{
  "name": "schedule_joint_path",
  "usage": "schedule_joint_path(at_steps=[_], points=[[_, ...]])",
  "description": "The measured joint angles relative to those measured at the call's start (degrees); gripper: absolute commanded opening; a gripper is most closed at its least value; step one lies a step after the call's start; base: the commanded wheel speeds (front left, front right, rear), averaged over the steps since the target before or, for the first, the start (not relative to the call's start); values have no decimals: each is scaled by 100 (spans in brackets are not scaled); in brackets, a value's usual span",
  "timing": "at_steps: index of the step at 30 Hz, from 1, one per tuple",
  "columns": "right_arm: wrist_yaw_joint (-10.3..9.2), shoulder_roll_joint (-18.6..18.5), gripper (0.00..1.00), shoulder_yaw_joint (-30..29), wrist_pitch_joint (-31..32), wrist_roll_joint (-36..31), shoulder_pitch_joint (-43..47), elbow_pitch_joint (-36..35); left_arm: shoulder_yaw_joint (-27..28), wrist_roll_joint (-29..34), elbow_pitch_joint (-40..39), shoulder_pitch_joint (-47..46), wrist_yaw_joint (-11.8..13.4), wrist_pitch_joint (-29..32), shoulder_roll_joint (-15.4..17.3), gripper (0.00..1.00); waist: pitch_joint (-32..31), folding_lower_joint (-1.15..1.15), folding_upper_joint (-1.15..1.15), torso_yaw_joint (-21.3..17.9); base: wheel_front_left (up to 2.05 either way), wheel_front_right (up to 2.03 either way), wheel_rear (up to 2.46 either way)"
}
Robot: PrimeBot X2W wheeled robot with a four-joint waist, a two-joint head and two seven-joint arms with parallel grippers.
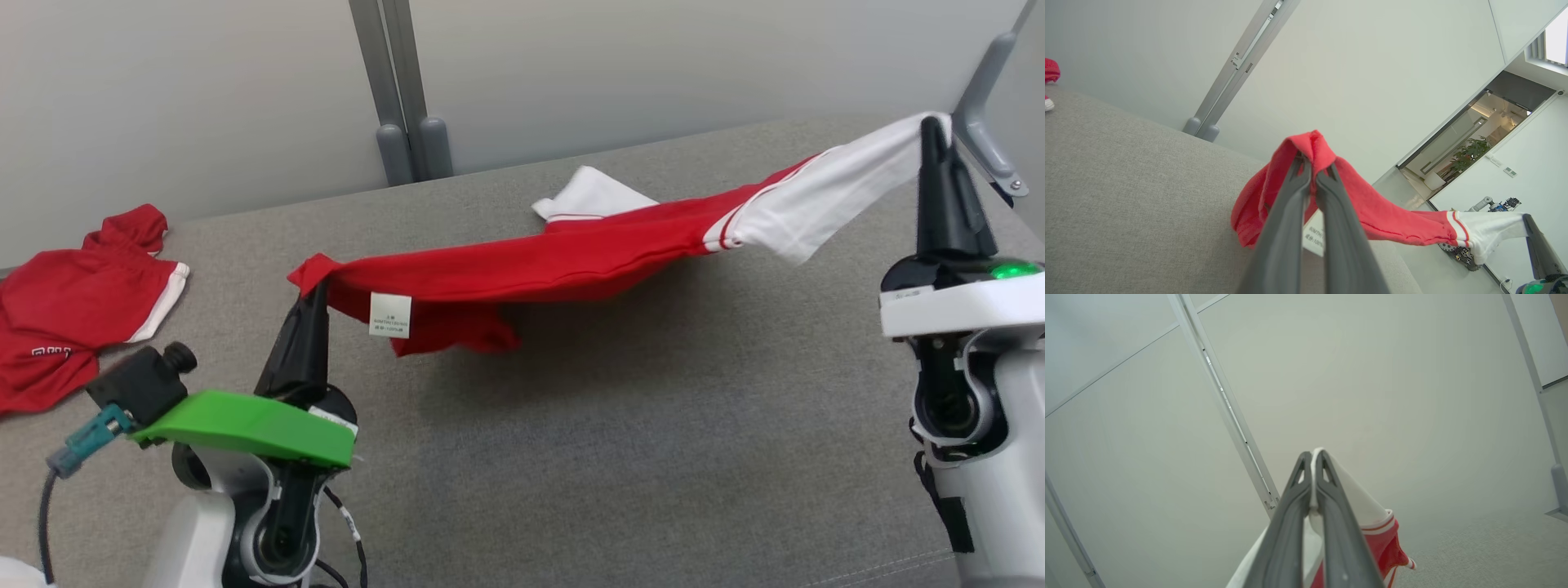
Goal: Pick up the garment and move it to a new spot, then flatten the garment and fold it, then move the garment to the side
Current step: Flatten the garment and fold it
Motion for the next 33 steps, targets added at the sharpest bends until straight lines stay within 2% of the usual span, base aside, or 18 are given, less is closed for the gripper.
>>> schedule_joint_path(at_steps=[6, 14, 22, 27, 30, 33], points=[[-1, 42, 0, -370, 274, 85, -129, -1201, 66, -121, -931, -246, 213, 616, 310, 0, -153, 0, 0, -2, 0, 0, 0], [-1, 144, 0, -946, 840, -7, -209, -2583, 210, -272, -2592, -595, 688, 1293, 599, 0, -225, 0, 0, 47, 0, 0, 0], [-1, 275, 0, -1451, 1422, -3, -276, -3548, 411, -368, -3883, -740, 1206, 1906, 890, 0, -71, 0, 0, 53, 0, 0, 0], [-1, 444, 0, -1385, 1678, -14, -287, -3345, 404, -438, -3654, -781, 1397, 2170, 965, 0, 178, 0, 0, 76, 0, 0, 0], [-2, 487, 0, -1146, 1706, -93, -676, -2746, 355, -431, -2950, -1143, 1403, 2291, 1011, 0, 415, 0, 0, 100, 0, 0, 0], [-1, 448, 0, -735, 1666, -283, -1590, -1873, 376, -274, -1914, -2073, 1374, 2352, 1117, 0, 691, 0, 0, 123, 0, 0, 0]])
